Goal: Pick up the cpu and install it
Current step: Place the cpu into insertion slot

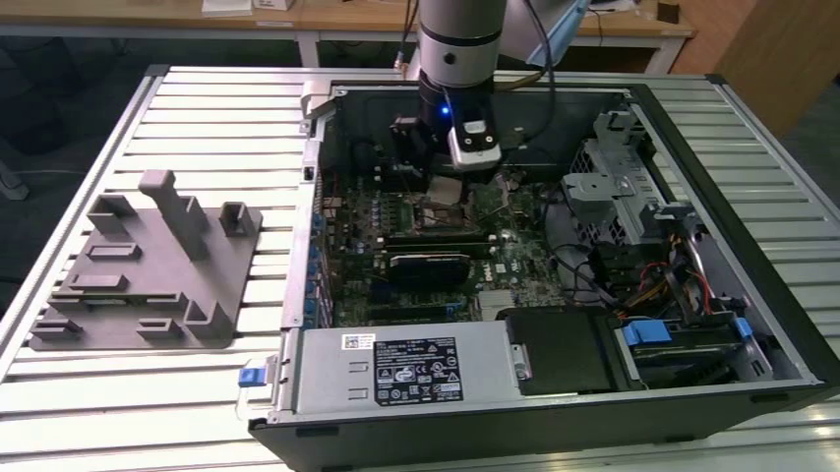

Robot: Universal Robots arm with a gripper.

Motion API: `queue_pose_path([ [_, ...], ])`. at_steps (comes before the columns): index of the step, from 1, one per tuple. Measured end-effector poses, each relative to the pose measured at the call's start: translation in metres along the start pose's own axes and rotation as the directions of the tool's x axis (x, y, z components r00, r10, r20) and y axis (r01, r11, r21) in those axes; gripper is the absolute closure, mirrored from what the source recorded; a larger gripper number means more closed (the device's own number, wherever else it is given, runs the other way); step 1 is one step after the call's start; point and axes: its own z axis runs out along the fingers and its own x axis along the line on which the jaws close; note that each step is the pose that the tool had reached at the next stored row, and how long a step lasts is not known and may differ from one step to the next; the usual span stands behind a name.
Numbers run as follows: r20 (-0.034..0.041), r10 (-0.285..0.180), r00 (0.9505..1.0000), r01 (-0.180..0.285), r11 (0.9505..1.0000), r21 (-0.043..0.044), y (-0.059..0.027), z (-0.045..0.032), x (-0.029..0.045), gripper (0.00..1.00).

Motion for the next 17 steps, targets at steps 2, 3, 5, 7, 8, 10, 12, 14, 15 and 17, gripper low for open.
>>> queue_pose_path([
  [2, 0.0004, 0.036, 0.9994, -0.036, 0.9994, 0.001, 0.0, 0.0, 0.0, 0.45],
  [3, 0.0007, 0.054, 0.9985, -0.054, 0.9985, 0.0015, 0.0, 0.0, 0.0, 0.45],
  [5, 0.0012, 0.09, 0.9959, -0.09, 0.9959, 0.0025, 0.0, 0.0, 0.0, 0.45],
  [7, 0.0018, 0.127, 0.9919, -0.127, 0.9919, 0.0034, 0.0, 0.0, 0.0, 0.45],
  [8, 0.0021, 0.145, 0.9894, -0.145, 0.9894, 0.0039, 0.0, 0.0, 0.0, 0.45],
  [10, 0.0027, 0.18, 0.9836, -0.18, 0.9836, 0.0049, 0.0, 0.0, 0.0, 0.45],
  [12, 0.0033, 0.216, 0.9765, -0.216, 0.9765, 0.0057, 0.0, 0.0, 0.0, 0.45],
  [14, 0.0041, 0.252, 0.9677, -0.252, 0.9677, 0.0066, 0.0, 0.0, 0.0, 0.45],
  [15, 0.0044, 0.27, 0.963, -0.27, 0.963, 0.007, 0.0, 0.0001, 0.0, 0.45],
  [17, 0.0051, 0.304, 0.9527, -0.304, 0.9527, 0.0079, 0.0, 0.0001, 0.0, 0.45],
])
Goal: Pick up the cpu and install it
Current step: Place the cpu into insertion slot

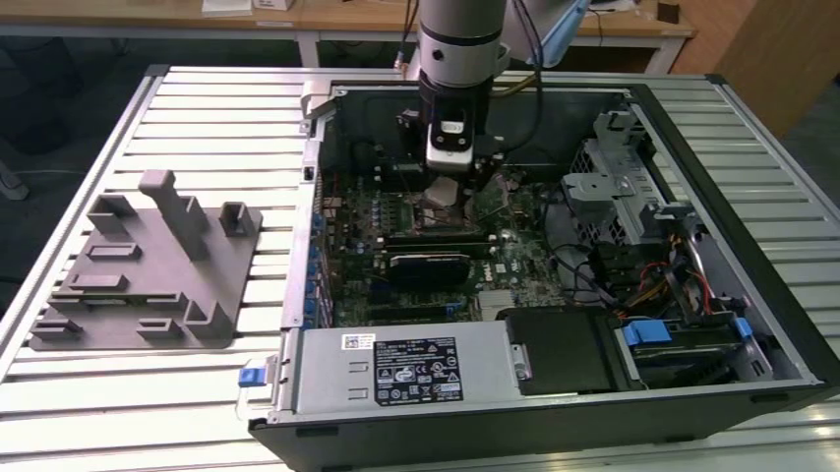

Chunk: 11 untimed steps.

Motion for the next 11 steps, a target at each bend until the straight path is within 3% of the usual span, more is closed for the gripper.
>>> queue_pose_path([
  [6, 0.0015, 0.108, 0.9942, -0.108, 0.9942, 0.0029, 0.0, 0.0, 0.0, 0.45],
  [11, 0.0031, 0.198, 0.9803, -0.198, 0.9803, 0.0053, 0.0, 0.0001, 0.0, 0.45],
])
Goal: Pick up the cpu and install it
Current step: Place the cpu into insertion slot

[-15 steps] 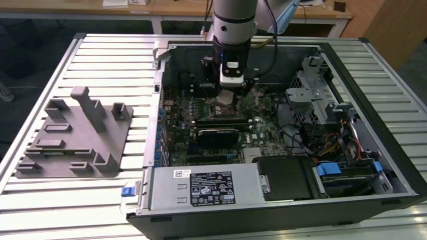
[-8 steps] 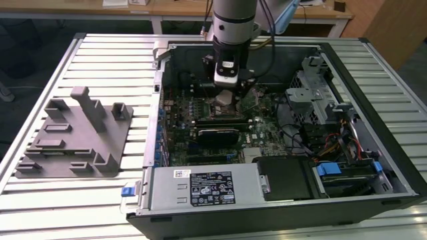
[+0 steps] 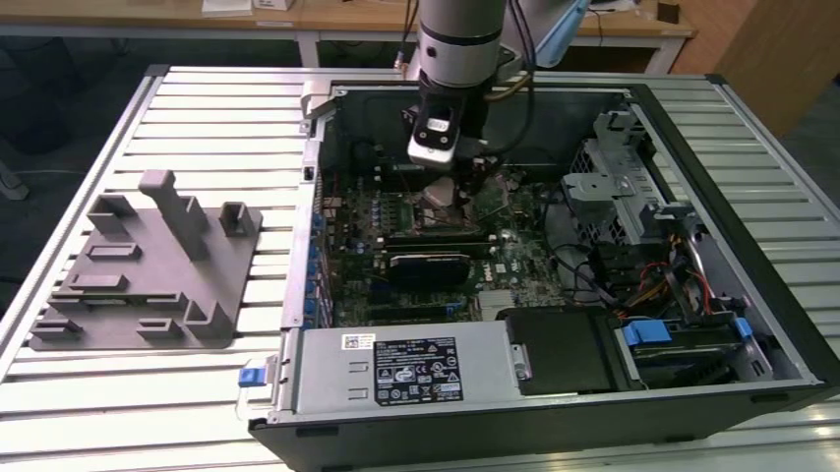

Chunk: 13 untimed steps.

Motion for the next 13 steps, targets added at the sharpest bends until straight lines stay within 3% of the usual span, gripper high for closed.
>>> queue_pose_path([
  [4, 0.001, 0.069, 0.9976, -0.069, 0.9976, 0.0019, 0.0, 0.0001, 0.0, 0.45],
  [7, 0.0017, 0.121, 0.9926, -0.121, 0.9926, 0.0032, 0.0, 0.0004, 0.0, 0.45],
  [10, 0.0027, 0.173, 0.9849, -0.173, 0.9849, 0.0046, 0.0, 0.0007, 0.0, 0.45],
  [13, 0.0036, 0.227, 0.974, -0.227, 0.974, 0.0059, 0.0, 0.0011, 0.0001, 0.45],
])
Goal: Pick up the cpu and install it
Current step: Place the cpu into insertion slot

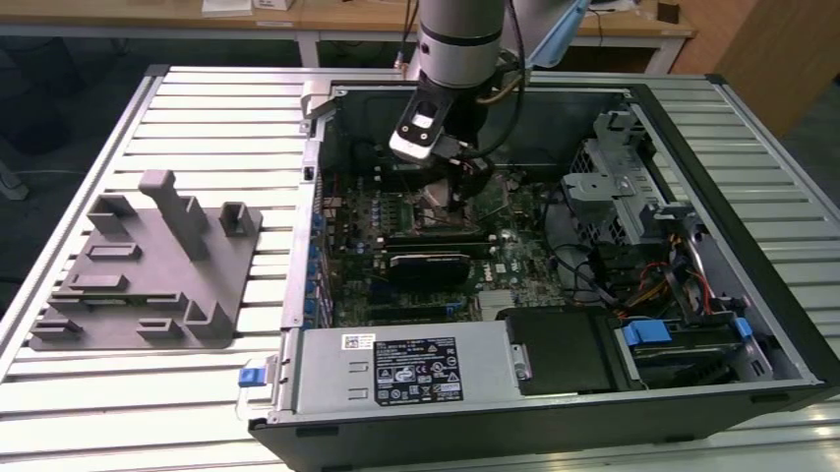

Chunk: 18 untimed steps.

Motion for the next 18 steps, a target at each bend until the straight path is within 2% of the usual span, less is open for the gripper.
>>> queue_pose_path([
  [4, 0.0009, 0.071, 0.9975, -0.071, 0.9975, 0.0018, 0.0, 0.0005, 0.0, 0.45],
  [9, 0.0024, 0.161, 0.9869, -0.161, 0.9869, 0.0043, 0.0, 0.0014, 0.0, 0.45],
  [12, 0.0033, 0.214, 0.9767, -0.214, 0.9767, 0.0056, 0.0, 0.0019, 0.0, 0.45],
  [14, 0.004, 0.25, 0.9681, -0.25, 0.9681, 0.0065, 0.0, 0.0024, 0.0, 0.45],
  [18, 0.0054, 0.319, 0.9478, -0.319, 0.9477, 0.0081, 0.0, 0.0035, 0.0001, 0.45],
])
